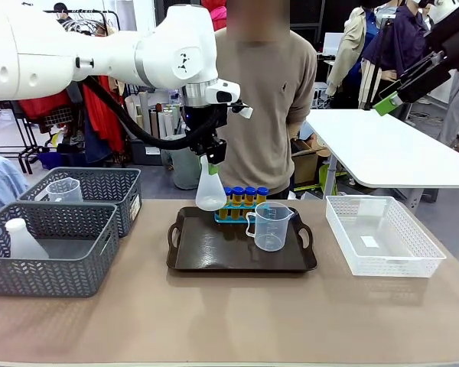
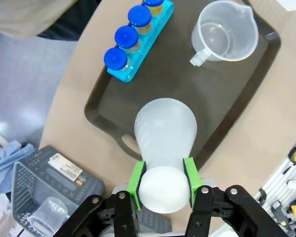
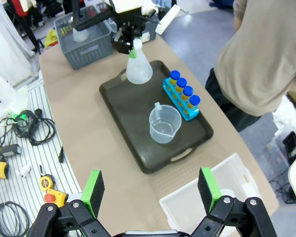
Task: Prepare the laboratory tools.
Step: Pick up one Small flask and place it on the Handle tray.
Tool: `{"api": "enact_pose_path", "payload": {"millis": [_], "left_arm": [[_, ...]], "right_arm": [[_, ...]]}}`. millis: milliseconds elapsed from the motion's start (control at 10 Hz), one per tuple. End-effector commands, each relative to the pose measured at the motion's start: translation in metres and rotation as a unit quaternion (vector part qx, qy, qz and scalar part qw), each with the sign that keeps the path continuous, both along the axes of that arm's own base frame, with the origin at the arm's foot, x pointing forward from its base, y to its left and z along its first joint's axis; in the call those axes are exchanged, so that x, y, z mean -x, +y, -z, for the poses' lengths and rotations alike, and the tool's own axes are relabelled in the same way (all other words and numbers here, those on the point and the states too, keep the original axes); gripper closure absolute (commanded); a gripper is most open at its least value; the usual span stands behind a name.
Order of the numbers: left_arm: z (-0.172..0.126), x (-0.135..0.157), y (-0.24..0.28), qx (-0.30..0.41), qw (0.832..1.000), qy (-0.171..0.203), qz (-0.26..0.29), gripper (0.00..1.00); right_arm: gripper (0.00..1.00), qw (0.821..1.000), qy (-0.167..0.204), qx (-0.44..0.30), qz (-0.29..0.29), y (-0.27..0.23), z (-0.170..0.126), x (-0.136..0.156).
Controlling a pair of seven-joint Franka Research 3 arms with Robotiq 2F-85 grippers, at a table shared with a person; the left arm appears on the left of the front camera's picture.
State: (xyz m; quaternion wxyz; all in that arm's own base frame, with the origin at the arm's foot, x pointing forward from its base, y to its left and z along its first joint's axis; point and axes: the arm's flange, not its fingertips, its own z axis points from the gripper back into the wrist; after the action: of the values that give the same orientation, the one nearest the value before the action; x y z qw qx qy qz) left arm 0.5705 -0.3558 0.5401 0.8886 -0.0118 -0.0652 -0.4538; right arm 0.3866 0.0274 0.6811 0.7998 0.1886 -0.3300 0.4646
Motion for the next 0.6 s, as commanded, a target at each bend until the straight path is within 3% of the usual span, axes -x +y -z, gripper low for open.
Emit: {"api": "enact_pose_path", "payload": {"millis": [0,500], "left_arm": [[0.028,-0.018,0.0,0.002,1.0,0.007,0.011,1.0],[0.084,-0.035,-0.007,0.016,0.999,0.044,0.018,1.0]], "right_arm": [[0.0,1.0,-0.007,-0.012,-0.011,0.0,-0.001,-0.002],[0.0,1.0,-0.007,-0.012,-0.011,0.0,-0.001,-0.002]]}}
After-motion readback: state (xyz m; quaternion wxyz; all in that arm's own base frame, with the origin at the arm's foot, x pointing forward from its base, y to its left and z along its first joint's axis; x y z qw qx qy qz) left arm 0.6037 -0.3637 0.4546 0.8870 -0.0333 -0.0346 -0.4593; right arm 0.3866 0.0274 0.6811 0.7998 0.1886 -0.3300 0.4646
